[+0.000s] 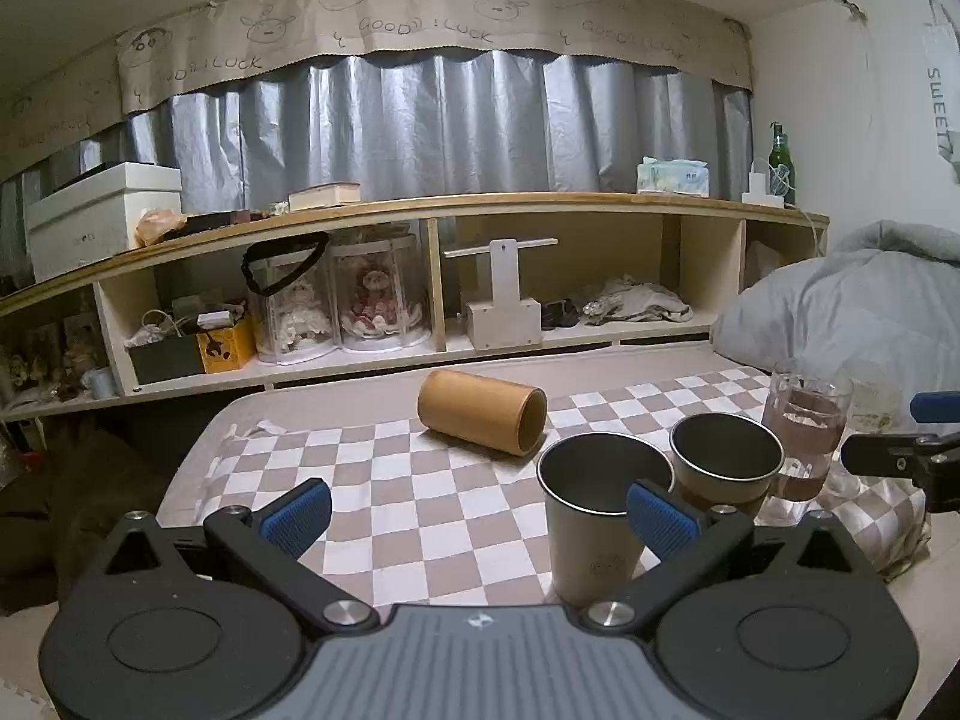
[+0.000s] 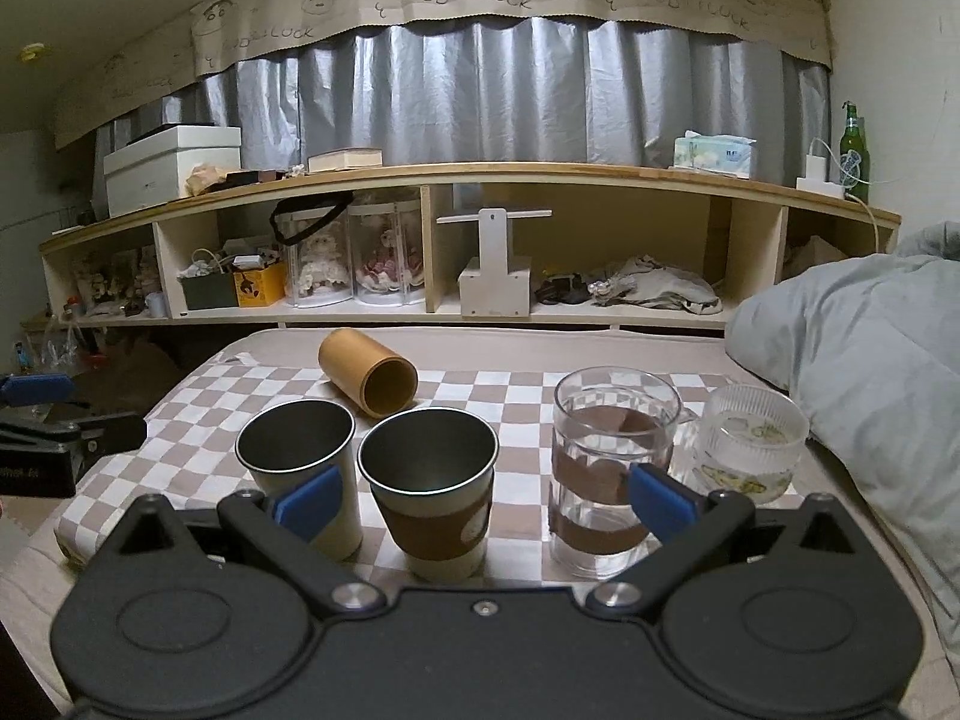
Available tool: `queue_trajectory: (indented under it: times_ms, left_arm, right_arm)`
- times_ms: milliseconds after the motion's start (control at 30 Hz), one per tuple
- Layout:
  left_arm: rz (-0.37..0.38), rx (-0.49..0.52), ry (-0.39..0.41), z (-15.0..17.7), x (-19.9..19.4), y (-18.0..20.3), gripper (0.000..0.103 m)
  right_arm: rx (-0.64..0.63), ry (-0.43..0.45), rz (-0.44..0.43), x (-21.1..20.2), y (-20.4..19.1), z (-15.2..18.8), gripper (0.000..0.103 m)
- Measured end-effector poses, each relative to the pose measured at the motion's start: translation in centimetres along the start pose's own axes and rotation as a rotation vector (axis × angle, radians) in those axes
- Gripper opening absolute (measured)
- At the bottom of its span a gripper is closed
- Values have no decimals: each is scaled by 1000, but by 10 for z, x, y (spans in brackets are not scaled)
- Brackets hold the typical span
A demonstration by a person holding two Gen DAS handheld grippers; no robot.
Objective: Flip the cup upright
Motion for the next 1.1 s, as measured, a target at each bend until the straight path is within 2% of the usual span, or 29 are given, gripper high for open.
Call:
queue_trajectory:
  times_ms: [1100]
  left_arm:
    - [16,-17,-8,1,2,-4,103]
  right_arm:
    - [-6,24,26,2,-4,2,103]
Point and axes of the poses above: each gripper's, at about its wrist camera, not at the fingertips, and x roughly the way its jaws point, y to its right, z to its underside, the point moved 1 cm from there along x, roughly the way its jaws point, and after that the axes turned 5 degrees about z, right-handed, at the moved point
